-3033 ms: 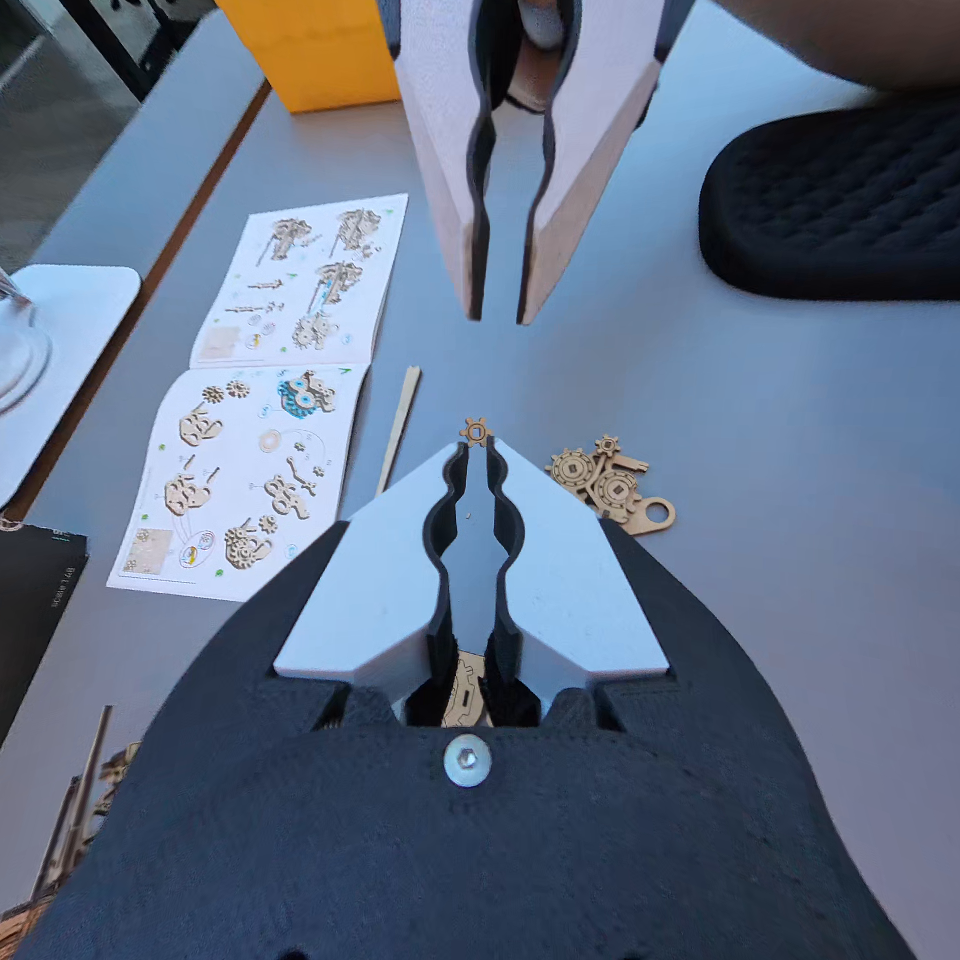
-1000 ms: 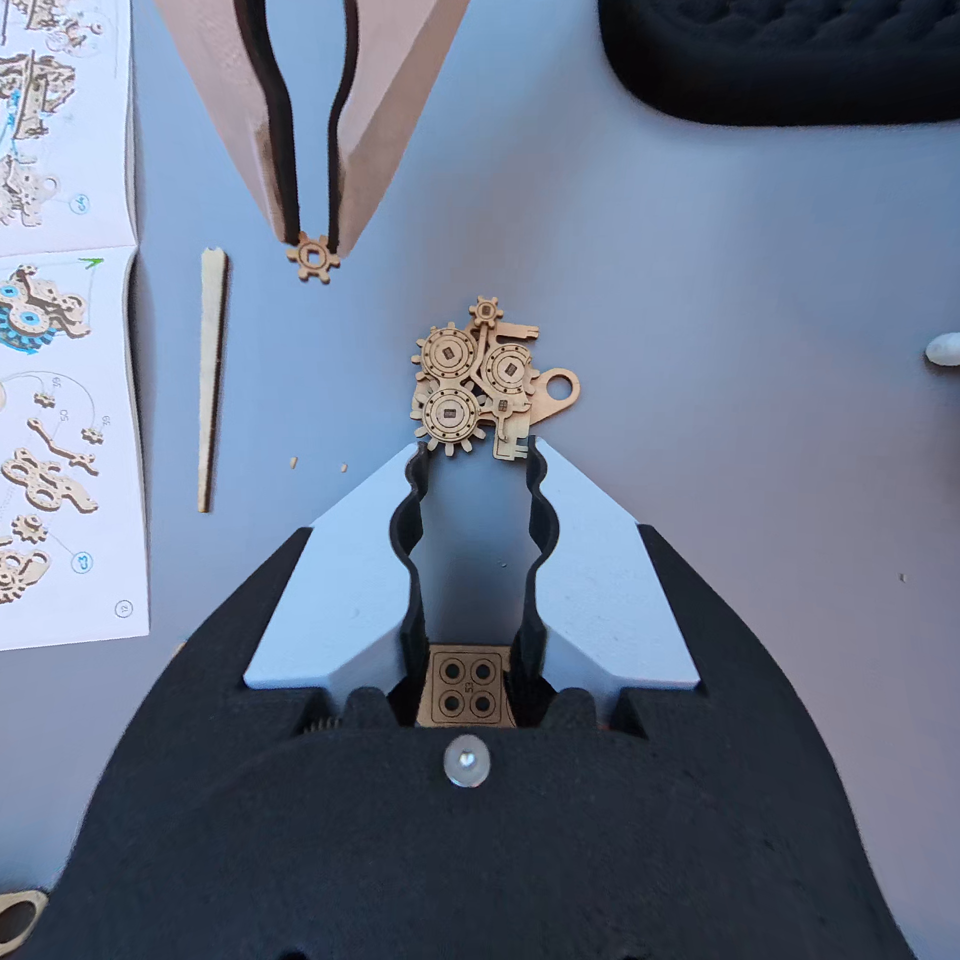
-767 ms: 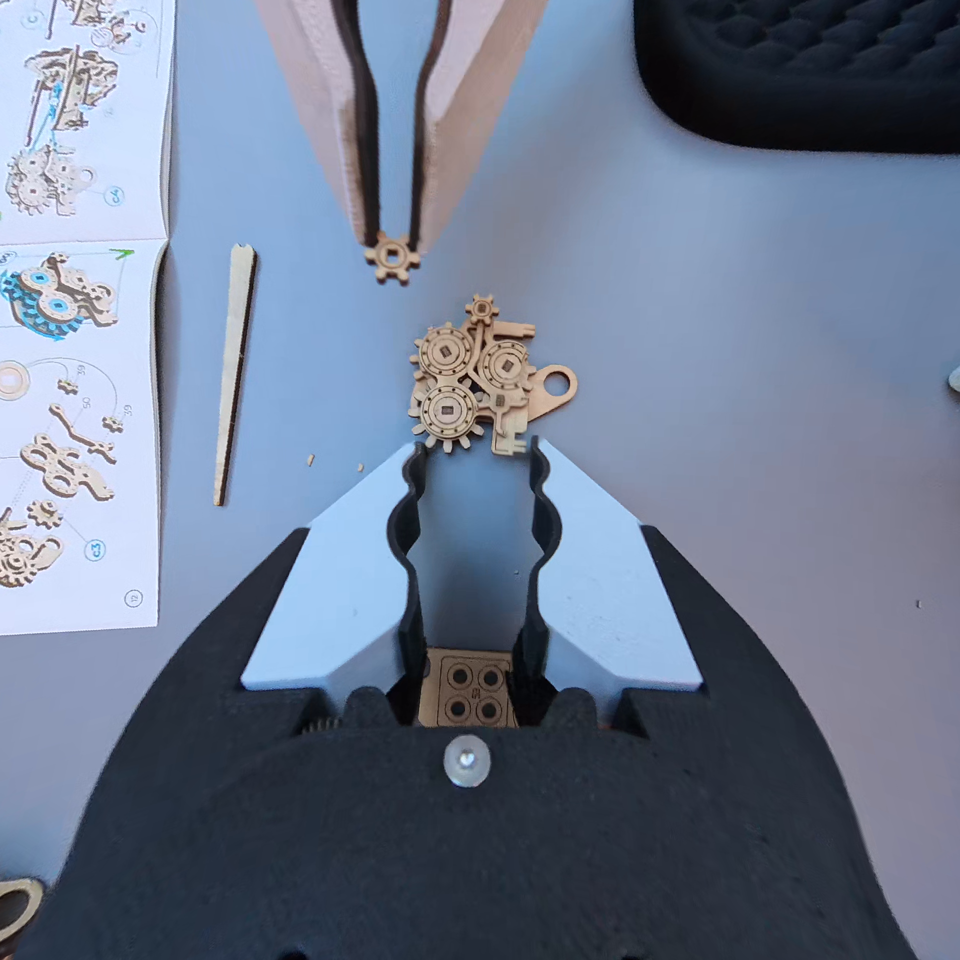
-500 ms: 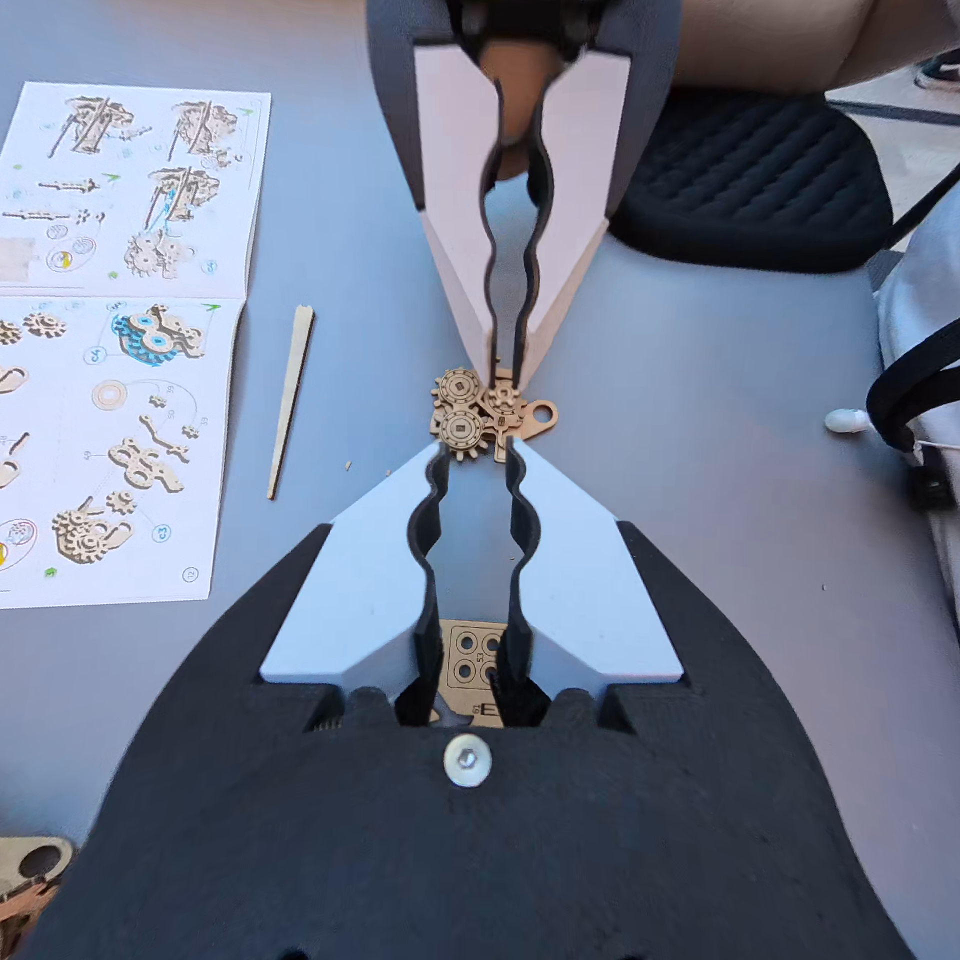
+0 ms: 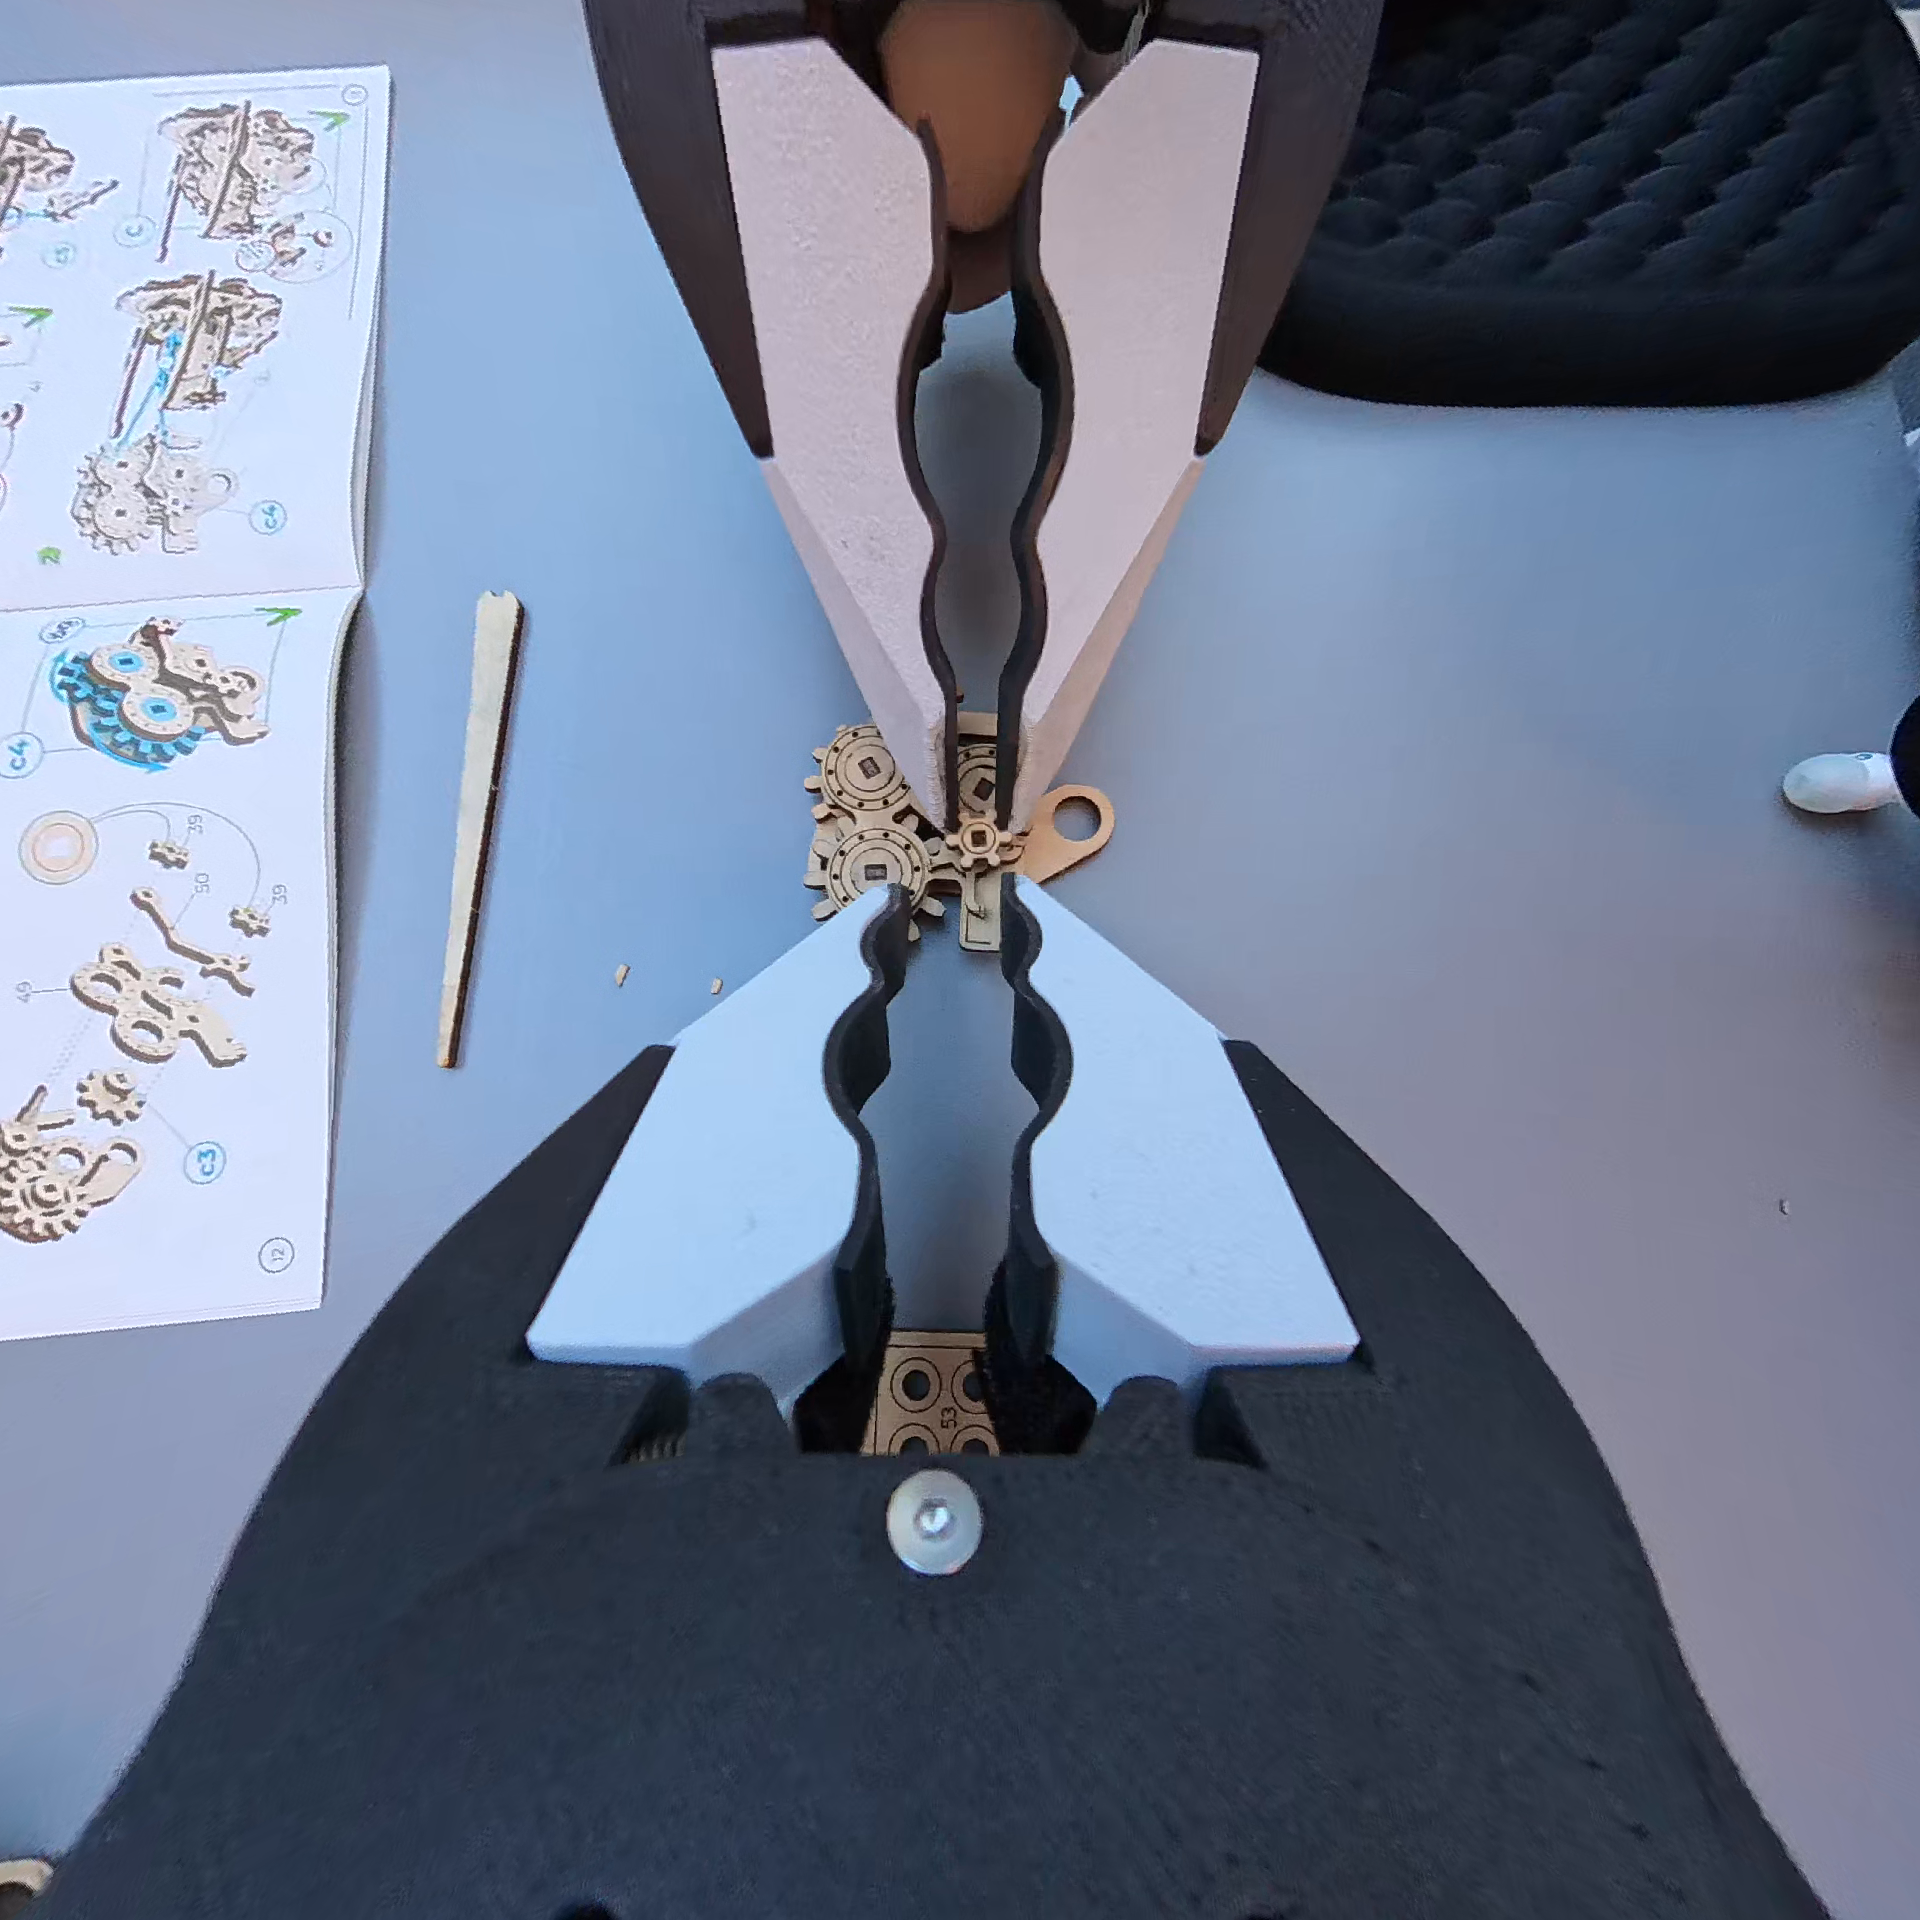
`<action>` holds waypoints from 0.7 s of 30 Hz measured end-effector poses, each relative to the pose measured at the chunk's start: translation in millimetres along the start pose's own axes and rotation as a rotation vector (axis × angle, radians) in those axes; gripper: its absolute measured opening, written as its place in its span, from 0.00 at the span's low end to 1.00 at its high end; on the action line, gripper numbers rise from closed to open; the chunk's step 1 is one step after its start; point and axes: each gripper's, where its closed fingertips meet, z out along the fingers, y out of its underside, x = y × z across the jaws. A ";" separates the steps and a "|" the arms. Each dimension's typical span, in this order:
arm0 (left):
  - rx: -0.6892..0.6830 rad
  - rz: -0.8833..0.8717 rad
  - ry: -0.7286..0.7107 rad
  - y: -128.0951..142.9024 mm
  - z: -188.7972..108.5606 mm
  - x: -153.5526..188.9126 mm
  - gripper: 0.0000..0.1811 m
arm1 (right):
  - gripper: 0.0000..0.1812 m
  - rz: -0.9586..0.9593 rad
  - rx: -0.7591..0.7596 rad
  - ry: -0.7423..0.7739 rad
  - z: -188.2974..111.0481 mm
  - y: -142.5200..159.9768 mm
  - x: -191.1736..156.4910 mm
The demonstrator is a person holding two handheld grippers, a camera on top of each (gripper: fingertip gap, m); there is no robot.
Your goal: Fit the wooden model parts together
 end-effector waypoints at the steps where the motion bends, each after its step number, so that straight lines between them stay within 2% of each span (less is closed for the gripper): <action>1: 0.004 -0.003 0.005 -0.5 0.1 0.6 0.09 | 0.03 -0.004 -0.001 0.004 0.2 -0.2 0.2; 21: 0.010 0.020 -0.001 -2.1 3.6 2.3 0.02 | 0.03 -0.087 -0.065 0.081 0.7 0.4 2.7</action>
